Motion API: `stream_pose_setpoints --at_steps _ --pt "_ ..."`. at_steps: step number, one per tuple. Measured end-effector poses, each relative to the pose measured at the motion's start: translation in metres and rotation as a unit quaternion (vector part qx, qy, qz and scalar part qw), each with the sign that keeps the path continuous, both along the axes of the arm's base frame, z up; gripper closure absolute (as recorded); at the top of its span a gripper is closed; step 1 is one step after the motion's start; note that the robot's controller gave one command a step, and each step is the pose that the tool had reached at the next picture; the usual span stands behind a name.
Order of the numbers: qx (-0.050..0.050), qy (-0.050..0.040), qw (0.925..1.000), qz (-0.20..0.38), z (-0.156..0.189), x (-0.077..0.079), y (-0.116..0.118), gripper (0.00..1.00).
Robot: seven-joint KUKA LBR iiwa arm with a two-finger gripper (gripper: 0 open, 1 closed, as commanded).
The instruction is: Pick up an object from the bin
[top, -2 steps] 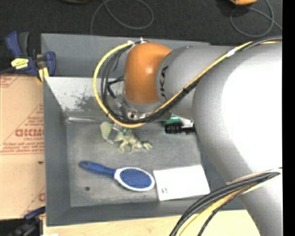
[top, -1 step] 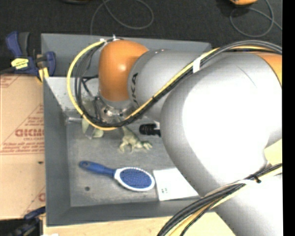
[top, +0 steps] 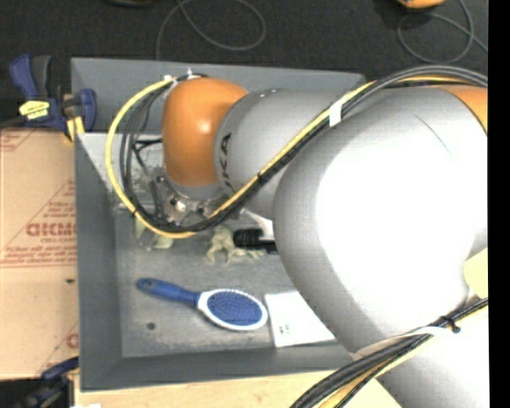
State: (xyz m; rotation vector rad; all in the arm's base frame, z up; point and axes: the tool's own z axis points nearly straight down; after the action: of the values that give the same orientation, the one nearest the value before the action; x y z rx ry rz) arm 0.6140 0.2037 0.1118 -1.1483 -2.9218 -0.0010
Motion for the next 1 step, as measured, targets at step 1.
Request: stream_pose_setpoints --at_steps 1 --pt "-0.001 -0.0044 0.9947 0.103 -0.0143 0.0178 -0.0261 1.00"
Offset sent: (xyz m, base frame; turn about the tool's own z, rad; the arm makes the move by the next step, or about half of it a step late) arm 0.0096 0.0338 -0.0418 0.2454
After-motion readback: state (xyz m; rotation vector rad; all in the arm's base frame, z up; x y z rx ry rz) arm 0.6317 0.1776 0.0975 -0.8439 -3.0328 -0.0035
